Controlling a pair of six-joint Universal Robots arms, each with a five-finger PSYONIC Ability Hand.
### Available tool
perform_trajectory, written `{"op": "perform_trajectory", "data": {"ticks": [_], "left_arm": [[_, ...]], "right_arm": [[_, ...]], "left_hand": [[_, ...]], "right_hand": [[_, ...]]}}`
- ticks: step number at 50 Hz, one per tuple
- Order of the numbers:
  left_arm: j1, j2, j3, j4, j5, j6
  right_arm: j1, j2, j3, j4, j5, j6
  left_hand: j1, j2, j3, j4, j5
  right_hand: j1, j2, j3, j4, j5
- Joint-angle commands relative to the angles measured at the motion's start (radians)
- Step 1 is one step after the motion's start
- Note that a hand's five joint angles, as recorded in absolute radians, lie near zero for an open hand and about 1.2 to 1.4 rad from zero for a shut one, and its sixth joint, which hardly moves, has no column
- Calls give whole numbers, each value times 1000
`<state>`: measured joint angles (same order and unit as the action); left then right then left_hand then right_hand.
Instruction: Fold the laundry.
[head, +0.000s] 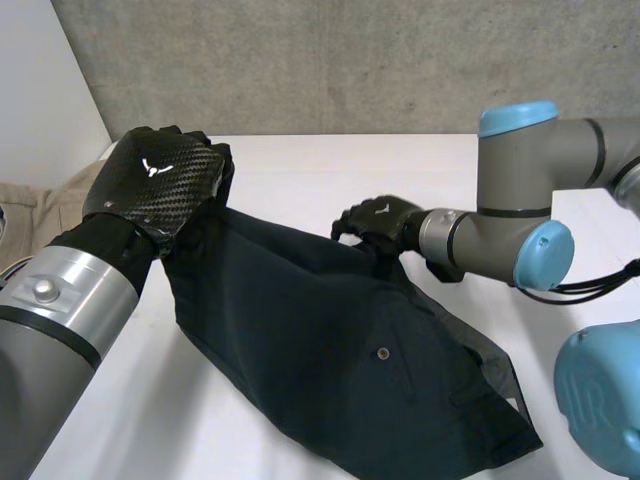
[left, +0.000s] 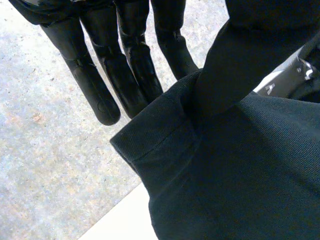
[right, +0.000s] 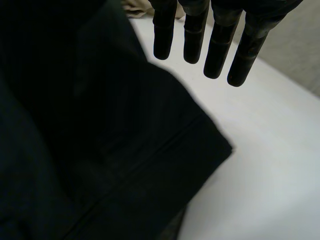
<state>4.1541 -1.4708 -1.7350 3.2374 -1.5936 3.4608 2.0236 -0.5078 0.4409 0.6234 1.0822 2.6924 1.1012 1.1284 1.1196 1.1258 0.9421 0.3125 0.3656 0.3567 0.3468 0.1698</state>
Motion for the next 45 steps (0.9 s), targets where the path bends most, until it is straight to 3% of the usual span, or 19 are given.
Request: {"op": "perform_trajectory", "data": {"ticks": [1, 3, 5, 15, 22, 27, 32, 37, 45], "left_arm": [[-2, 12, 0, 2, 0, 0], [0, 10, 0, 4, 0, 1], [-2, 4, 2, 5, 1, 1], [15, -34, 23, 13, 3, 1], [20, -94, 49, 15, 3, 0], [18, -209, 67, 15, 4, 0], [18, -353, 138, 12, 1, 1], [21, -473, 279, 15, -3, 12], [28, -551, 651, 114, -9, 11]], "right_arm": [[3, 49, -16, 67, -70, -51], [3, 49, -21, 78, -82, -63], [3, 38, -33, 79, -71, -69], [-23, -170, -79, 90, 1, -39], [-69, -422, 172, 160, 30, -103], [-72, -560, 448, 185, 112, -279], [-65, -565, 527, 138, 222, -324], [-59, -522, 507, -40, 297, -301], [-57, -456, 270, -394, 358, -194]], "left_hand": [[193, 166, 174, 168, 177], [193, 166, 174, 168, 177], [193, 166, 174, 168, 177], [193, 166, 174, 168, 177], [190, 163, 171, 165, 174], [190, 163, 171, 165, 174], [193, 166, 174, 168, 177], [219, 192, 201, 194, 204], [272, 245, 254, 247, 257]], "right_hand": [[211, 158, 167, 177, 180], [569, 516, 525, 535, 537], [1081, 1028, 1037, 1047, 1050], [1084, 1031, 1040, 1049, 1052], [1084, 1031, 1040, 1049, 1052], [1084, 1031, 1040, 1049, 1052], [1084, 1031, 1040, 1049, 1052], [1084, 1031, 1040, 1049, 1052], [1084, 1031, 1040, 1049, 1052]]}}
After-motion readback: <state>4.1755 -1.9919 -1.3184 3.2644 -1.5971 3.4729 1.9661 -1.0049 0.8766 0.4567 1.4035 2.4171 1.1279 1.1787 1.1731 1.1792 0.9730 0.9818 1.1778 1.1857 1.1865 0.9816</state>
